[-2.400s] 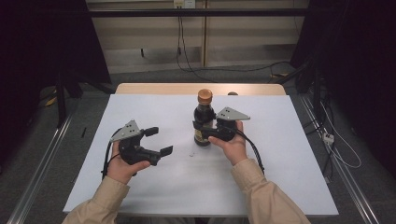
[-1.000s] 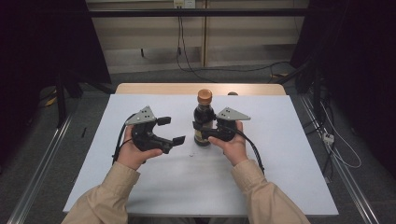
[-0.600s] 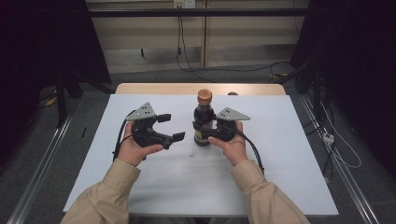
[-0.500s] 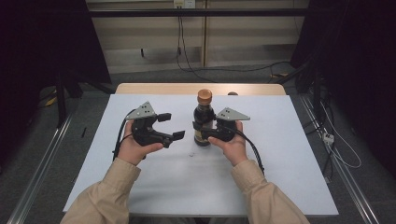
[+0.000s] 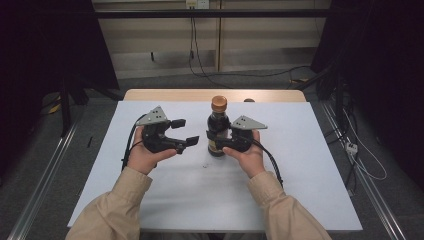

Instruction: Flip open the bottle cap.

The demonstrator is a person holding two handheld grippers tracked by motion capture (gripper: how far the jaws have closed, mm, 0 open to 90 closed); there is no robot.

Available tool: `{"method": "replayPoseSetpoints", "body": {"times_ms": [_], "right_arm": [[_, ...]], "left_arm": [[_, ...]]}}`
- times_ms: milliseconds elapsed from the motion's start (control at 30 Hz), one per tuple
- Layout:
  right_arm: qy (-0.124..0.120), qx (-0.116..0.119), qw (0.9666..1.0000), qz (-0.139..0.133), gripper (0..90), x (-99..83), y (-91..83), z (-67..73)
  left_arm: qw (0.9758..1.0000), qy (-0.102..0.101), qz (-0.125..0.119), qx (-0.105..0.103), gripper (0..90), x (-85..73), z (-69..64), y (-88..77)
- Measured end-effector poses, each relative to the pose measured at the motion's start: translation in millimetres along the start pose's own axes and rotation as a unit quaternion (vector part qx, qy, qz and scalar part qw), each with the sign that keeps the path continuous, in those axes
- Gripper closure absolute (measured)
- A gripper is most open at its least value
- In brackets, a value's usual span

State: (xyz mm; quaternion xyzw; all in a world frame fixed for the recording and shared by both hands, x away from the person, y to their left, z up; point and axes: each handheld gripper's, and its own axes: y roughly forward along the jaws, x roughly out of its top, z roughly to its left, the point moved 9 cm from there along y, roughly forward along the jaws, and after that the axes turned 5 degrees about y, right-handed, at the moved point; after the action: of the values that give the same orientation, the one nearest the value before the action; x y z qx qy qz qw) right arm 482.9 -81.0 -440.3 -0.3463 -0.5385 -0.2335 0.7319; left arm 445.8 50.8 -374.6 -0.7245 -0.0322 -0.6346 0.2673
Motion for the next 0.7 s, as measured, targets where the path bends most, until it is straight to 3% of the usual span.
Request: {"method": "replayPoseSetpoints", "body": {"times_ms": [267,467,600,700], "right_arm": [[-0.002,0.000,1.0000,0.002,29.7,-0.5,0.1,-0.5],[-0.003,-0.001,1.0000,0.003,29.8,-0.7,0.0,-0.4],[-0.003,-0.001,1.0000,0.003,29.8,-0.8,-0.1,-0.4],[-0.003,-0.001,1.0000,0.003,29.7,-0.9,0.0,-0.3]], "left_arm": [[1.0000,0.008,0.002,-0.002,25.9,5.2,1.2,2.7],[0.9999,0.012,0.009,0.003,38.3,9.3,5.0,4.4],[0.9995,0.032,0.007,0.005,52.9,14.7,6.7,5.4],[0.9996,0.024,0.012,-0.001,57.3,18.0,6.4,7.4]]}}
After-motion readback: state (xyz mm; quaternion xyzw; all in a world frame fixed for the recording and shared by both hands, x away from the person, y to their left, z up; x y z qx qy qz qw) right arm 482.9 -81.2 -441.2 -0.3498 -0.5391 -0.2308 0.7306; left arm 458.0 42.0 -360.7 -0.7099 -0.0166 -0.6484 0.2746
